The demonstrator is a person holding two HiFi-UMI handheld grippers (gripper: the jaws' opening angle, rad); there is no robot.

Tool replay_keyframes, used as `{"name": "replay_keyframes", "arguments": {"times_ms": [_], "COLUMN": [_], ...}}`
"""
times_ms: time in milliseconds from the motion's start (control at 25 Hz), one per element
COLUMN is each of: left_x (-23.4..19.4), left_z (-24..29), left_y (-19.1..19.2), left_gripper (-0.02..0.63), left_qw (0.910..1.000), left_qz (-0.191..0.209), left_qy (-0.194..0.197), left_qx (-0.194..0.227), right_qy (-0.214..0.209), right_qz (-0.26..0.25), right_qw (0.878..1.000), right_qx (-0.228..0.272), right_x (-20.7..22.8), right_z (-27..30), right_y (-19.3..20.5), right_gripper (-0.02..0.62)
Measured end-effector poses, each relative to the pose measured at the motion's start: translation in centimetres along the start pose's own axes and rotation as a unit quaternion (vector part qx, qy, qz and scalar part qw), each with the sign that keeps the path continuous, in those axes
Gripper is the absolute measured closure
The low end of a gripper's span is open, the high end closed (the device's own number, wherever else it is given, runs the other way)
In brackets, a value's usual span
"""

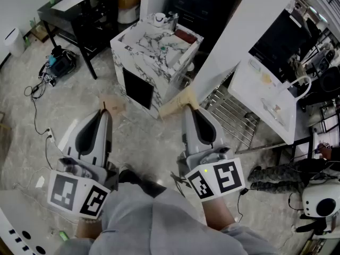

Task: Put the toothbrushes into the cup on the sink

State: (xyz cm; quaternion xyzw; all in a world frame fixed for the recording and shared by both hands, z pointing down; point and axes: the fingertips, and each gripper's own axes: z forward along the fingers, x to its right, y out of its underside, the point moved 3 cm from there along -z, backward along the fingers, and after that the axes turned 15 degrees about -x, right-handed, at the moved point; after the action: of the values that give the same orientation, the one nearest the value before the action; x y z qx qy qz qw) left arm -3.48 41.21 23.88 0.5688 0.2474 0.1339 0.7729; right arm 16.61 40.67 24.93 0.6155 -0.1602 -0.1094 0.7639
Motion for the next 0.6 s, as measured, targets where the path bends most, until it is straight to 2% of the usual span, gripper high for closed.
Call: {"name": "replay_keyframes", "arguments": {"times_ms": [600], "left_x": [0.7], "left_z": [0.33], "left_y": [-0.46], "left_gripper": [0.601], "left_qw": [1.0], "left_qz": [0.002], "left_qy": [-0.003], "left_qx": [0.006], "right_qy": [0.006], "right_qz": [0.007], "right_qw": [1.0], "right_qx": [0.009], "right_x": [0.96], "right_z": [-0.71], "right_y": [-0.55], "right_gripper": [0.594]}}
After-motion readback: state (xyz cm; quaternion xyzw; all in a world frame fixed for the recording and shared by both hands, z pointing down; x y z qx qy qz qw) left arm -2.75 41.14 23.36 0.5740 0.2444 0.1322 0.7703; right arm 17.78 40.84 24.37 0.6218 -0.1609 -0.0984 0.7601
